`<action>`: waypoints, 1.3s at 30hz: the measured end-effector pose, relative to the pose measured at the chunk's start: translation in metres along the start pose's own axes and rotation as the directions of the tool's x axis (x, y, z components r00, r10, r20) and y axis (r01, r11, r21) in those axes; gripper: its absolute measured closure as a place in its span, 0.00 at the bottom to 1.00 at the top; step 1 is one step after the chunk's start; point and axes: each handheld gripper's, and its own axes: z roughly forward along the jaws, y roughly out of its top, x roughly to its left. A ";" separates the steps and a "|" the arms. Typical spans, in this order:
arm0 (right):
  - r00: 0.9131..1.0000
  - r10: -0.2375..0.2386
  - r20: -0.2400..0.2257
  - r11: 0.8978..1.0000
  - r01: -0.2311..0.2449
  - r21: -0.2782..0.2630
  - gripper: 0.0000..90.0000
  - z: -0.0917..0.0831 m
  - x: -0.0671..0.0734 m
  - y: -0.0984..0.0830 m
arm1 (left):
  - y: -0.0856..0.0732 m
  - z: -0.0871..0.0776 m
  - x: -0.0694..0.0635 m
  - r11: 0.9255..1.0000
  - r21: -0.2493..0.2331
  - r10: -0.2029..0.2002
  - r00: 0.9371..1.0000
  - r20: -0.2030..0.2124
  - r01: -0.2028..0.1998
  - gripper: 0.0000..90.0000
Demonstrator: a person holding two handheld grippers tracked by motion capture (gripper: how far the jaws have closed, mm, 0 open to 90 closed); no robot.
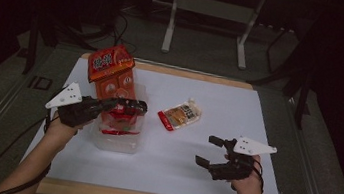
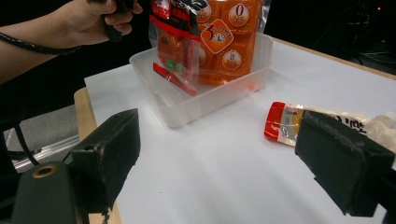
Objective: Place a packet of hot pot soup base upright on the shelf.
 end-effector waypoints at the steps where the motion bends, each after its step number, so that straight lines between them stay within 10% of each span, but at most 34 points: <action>1: 1.000 0.002 -0.001 1.000 -0.002 0.000 0.16 0.000 0.000 0.000 | 0.000 0.000 0.001 1.000 -0.005 0.004 1.000 -0.005 -0.004 0.97; 19: 1.000 0.015 0.006 1.000 -0.015 0.002 0.16 -0.001 -0.004 -0.004 | 0.004 0.002 0.009 1.000 -0.016 0.006 1.000 -0.006 -0.007 0.97; 39: 1.000 0.010 -0.003 1.000 -0.010 0.010 0.16 0.002 -0.002 -0.003 | -0.029 0.003 0.006 0.999 0.028 -0.022 1.000 0.001 0.022 0.97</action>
